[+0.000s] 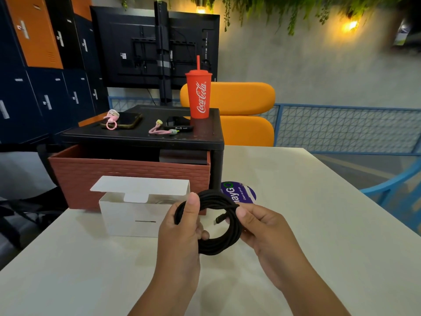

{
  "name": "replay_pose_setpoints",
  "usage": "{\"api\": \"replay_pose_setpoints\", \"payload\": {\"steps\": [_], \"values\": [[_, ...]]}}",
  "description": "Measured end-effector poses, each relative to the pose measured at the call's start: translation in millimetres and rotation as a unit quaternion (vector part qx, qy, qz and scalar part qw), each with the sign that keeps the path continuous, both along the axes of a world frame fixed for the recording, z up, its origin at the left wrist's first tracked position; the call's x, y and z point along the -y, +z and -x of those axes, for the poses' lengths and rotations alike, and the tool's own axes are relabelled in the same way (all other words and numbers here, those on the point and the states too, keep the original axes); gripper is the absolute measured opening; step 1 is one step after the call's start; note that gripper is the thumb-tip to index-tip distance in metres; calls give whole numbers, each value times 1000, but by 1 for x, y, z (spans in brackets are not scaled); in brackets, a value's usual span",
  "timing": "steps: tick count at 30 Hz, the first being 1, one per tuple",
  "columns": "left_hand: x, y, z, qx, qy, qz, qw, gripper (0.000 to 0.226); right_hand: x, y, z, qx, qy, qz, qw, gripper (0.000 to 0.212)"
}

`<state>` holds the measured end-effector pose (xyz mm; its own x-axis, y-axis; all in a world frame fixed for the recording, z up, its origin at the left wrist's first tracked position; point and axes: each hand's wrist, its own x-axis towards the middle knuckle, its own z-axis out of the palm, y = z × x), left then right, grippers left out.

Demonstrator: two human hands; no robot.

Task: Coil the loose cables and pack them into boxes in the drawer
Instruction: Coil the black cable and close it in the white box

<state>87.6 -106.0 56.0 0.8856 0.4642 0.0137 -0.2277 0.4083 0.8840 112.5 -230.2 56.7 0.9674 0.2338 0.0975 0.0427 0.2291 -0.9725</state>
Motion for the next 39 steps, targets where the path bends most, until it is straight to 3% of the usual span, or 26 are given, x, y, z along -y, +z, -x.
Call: {"api": "replay_pose_setpoints", "payload": {"steps": [5,11,18,24,28,31,34,39], "values": [[-4,-3,-1,-10,47,-45,998,42,3,0,-1,-40,63,-18,997,37],[0,-9,-2,-31,60,-99,993,39,9,-1,-5,-48,91,27,994,39],[2,-12,-4,-38,46,-156,986,36,12,-3,-9,-80,121,-2,989,41],[0,-18,-9,-38,6,-124,992,24,21,-5,-12,-119,175,46,976,41],[2,-24,-13,-70,-41,-139,987,14,27,-7,-16,-130,165,129,969,34],[2,-29,-15,-116,-81,-211,967,11,26,-11,-18,-131,122,251,951,20],[4,-37,-17,-138,-111,-364,914,11,27,-18,-21,-65,83,428,897,17],[1,-50,-21,-109,-100,-522,840,8,24,-20,-20,-21,71,475,877,12]]}}
